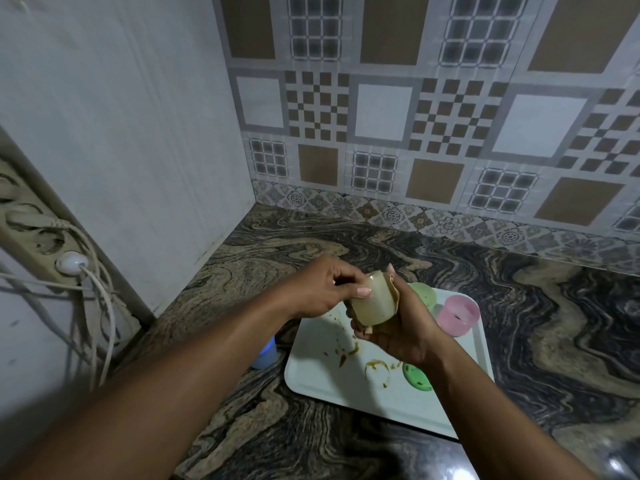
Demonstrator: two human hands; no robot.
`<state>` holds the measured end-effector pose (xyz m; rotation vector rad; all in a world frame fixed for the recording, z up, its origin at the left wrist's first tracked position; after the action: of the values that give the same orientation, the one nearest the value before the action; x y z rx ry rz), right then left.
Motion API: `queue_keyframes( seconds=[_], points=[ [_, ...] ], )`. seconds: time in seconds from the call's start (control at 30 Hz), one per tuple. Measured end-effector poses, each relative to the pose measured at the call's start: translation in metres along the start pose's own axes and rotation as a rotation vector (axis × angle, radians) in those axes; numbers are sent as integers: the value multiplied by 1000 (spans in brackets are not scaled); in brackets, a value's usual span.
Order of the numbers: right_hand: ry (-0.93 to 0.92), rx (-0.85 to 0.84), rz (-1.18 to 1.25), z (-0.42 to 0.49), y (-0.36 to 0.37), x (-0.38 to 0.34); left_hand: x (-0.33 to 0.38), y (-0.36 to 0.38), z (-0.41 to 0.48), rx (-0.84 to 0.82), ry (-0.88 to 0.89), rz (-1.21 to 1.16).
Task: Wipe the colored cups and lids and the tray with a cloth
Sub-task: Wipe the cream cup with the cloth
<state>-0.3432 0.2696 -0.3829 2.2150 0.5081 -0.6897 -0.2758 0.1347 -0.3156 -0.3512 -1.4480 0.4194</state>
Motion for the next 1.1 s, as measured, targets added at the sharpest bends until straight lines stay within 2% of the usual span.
queue_keyframes(
  seconds=[0.07,0.1,0.2,0.27,0.3,0.33,0.37,0.47,0.5,0.57,0.67,0.7,0.73,0.77,0.87,0.93,1.0,1.1],
  points=[
    [89,-46,114,-3,-1,5,-3,-1,-2,16,0,16],
    [54,-25,101,-2,-2,4,-4,-2,-3,12,-11,34],
    [-295,198,-174,-4,2,-13,-2,-6,0,15,-65,19],
    [-573,351,-404,-9,6,-25,3,-8,3,33,-41,-9],
    [-649,378,-471,-10,9,-28,5,-9,4,38,-19,-25],
    [-649,370,-464,-10,10,-29,5,-7,4,35,-1,-48],
    [-559,336,-381,-8,8,-29,5,-6,3,32,8,-67],
    [-53,109,-131,-7,6,-12,0,-4,-1,34,-1,-79],
    [-7,90,-104,-7,5,-10,-2,-4,-2,36,-3,-61],
    [-156,183,-164,-5,3,-15,-4,-5,-1,42,-18,-26],
    [-663,442,-486,-12,9,-31,-1,-8,3,101,-32,-38],
    [-748,475,-560,-13,12,-32,1,-8,4,116,-7,-40],
    [-743,473,-540,-12,11,-33,3,-7,5,126,16,-45],
    [-637,443,-431,-9,9,-34,2,-6,5,143,29,-49],
    [-116,218,-122,-3,7,-23,-2,-4,2,207,42,-38],
    [-89,240,-76,0,4,-23,-5,-2,1,219,41,-15],
    [-310,407,-140,0,2,-29,-3,-2,2,231,-2,-85],
    [-833,634,-636,-14,11,-40,1,-6,9,277,-144,-240]
  ],
)
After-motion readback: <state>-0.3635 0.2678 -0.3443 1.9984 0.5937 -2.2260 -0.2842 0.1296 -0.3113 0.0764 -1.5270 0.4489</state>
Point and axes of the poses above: each hand's wrist, its own z-axis towards the middle knuckle, its own y-axis out of the palm, x = y × z, the point moved 4 cm from there along z, towards the middle knuckle, and after that the axes turned 9 degrees about y, right-handed, at the moved point
